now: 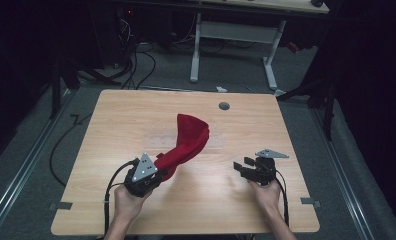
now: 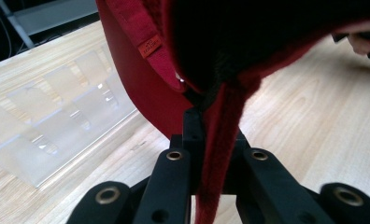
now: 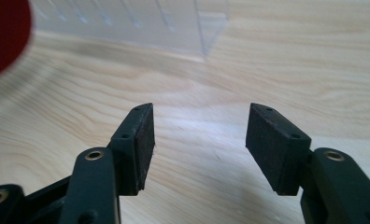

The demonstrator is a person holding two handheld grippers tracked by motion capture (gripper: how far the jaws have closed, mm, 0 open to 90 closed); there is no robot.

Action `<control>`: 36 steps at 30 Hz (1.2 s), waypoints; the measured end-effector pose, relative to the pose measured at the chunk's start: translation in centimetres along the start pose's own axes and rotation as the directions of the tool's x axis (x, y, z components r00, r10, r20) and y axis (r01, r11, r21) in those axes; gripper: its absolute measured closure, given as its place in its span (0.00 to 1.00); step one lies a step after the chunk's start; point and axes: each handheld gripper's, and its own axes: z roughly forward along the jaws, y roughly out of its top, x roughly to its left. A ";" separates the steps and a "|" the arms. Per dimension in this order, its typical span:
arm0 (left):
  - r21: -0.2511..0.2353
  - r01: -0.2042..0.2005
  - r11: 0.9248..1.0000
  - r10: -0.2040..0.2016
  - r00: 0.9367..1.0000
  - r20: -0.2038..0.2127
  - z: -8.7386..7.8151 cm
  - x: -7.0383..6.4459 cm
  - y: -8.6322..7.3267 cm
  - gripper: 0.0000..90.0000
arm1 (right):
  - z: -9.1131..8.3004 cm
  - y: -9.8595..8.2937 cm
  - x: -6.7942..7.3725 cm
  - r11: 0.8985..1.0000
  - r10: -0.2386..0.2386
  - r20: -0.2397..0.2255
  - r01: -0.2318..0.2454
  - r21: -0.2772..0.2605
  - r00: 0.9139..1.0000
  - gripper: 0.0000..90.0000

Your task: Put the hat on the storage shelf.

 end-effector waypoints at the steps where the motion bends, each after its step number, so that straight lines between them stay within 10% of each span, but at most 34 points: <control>1: 0.000 0.000 1.000 0.000 1.000 0.000 0.0 0.0 0.0 0.95 | 0.0 0.0 0.0 1.000 0.000 0.000 0.000 0.000 1.000 0.47; 15: -0.050 0.136 0.990 -0.137 0.990 -0.031 0.4 2.0 1.9 0.95 | 1.4 -1.6 -0.4 0.993 -0.106 0.187 0.094 0.075 0.977 0.43; 36: -0.197 0.210 0.958 -0.215 0.977 -0.006 -0.5 3.0 6.7 0.95 | 1.5 -1.6 -0.2 0.991 -0.120 0.196 0.105 0.084 0.973 0.41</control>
